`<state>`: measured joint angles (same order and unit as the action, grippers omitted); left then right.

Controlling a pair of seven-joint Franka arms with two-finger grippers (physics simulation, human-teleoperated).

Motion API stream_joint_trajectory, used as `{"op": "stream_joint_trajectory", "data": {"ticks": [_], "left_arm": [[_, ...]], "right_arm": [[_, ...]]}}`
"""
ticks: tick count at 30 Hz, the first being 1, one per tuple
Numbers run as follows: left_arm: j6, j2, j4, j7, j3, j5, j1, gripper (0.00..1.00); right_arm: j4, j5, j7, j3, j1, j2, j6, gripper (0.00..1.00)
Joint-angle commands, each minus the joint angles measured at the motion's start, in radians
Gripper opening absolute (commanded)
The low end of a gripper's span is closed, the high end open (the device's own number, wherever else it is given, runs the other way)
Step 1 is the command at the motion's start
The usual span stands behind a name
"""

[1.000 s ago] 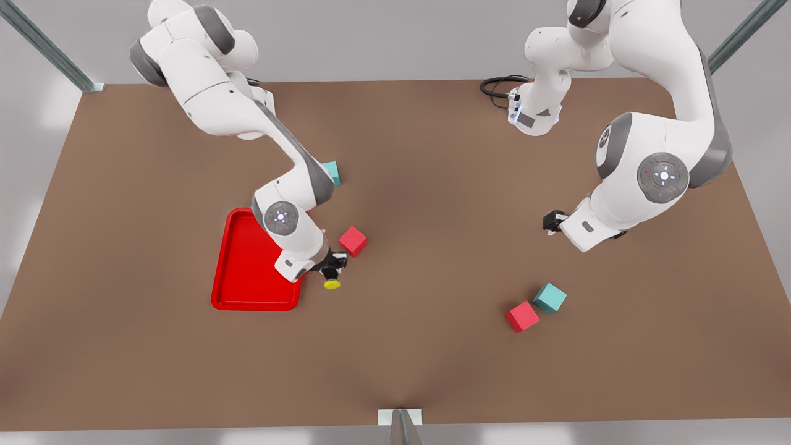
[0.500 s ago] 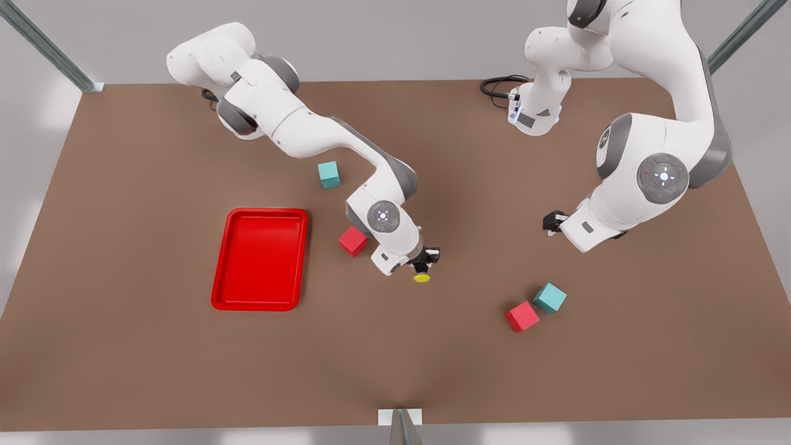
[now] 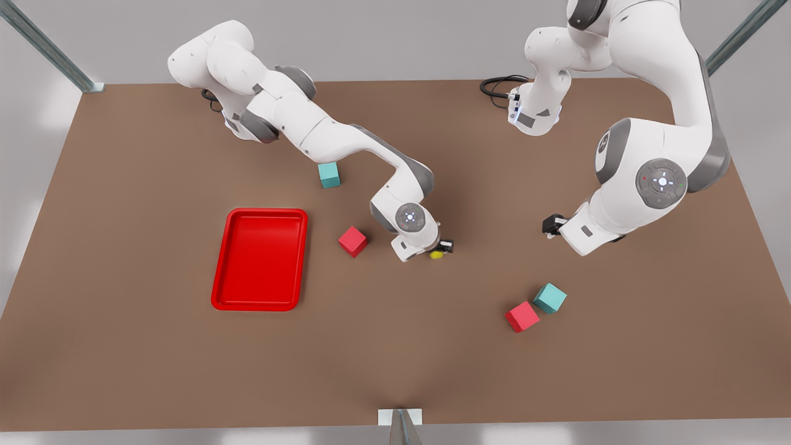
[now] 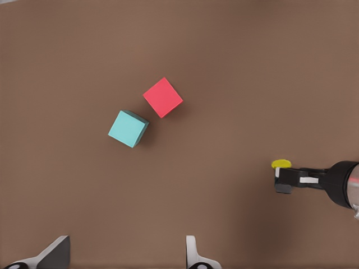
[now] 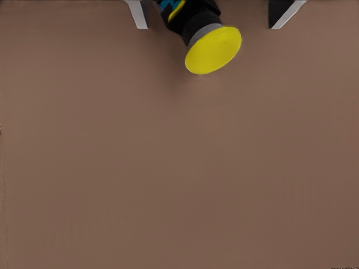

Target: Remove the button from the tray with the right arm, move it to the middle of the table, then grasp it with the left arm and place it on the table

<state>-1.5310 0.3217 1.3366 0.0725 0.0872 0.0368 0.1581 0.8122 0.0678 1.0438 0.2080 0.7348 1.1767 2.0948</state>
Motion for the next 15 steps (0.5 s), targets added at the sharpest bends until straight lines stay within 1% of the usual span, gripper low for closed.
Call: {"op": "stream_joint_trajectory", "data": {"ticks": [1, 3, 4, 5, 6, 7, 8, 9, 10, 11, 13, 15], "left_arm": [[-0.005, -0.001, 0.0, -0.002, 0.0, 0.0, 0.0, 1.0], [-0.005, -0.001, 0.0, -0.002, 0.0, 0.002, 0.0, 1.0], [-0.005, -0.001, 0.0, 0.001, 0.0, -0.002, 0.0, 1.0], [-0.006, -0.001, 0.0, 0.003, 0.0, 0.0, 0.003, 1.0], [-0.006, -0.001, 0.0, 0.006, 0.0, -0.002, 0.04, 1.0], [0.0, -0.001, 0.0, 0.068, 0.0, -0.002, 0.083, 1.0], [0.003, -0.001, 0.0, 0.174, 0.0, -0.005, 0.124, 1.0], [0.002, 0.026, 0.0, 0.318, 0.0, -0.006, 0.199, 1.0], [-0.003, 0.088, -0.002, 0.408, 0.002, -0.092, 0.262, 1.0], [-0.03, 0.138, -0.005, 0.441, 0.002, -0.152, 0.305, 1.0], [-0.147, 0.214, -0.005, 0.572, 0.002, -0.184, 0.371, 1.0], [-0.21, 0.261, -0.005, 0.618, 0.002, -0.189, 0.39, 1.0]], "right_arm": [[-0.001, 0.0, 0.179, -0.001, -0.002, -0.003, -0.001, 1.0], [0.004, -0.003, 0.176, -0.016, -0.015, -0.04, -0.01, 1.0], [0.012, -0.016, 0.168, -0.05, -0.023, -0.11, -0.016, 1.0], [0.035, -0.019, 0.168, -0.062, -0.057, -0.173, -0.057, 1.0], [0.035, -0.112, 0.162, -0.062, -0.06, -0.232, -0.171, 1.0], [0.035, -0.132, 0.079, -0.062, -0.07, -0.276, -0.264, 1.0], [0.035, -0.129, -0.014, -0.055, -0.133, -0.318, -0.346, 1.0], [0.035, -0.126, -0.187, -0.055, -0.195, -0.38, -0.516, 1.0], [0.036, -0.131, -0.29, -0.056, -0.247, -0.448, -0.663, 1.0], [0.056, -0.128, -0.419, -0.055, -0.316, -0.483, -0.728, 1.0], [0.258, -0.114, -0.648, -0.053, -0.48, -0.611, -0.702, 1.0], [0.473, -0.112, -0.757, -0.053, -0.572, -0.727, -0.596, 1.0]]}}
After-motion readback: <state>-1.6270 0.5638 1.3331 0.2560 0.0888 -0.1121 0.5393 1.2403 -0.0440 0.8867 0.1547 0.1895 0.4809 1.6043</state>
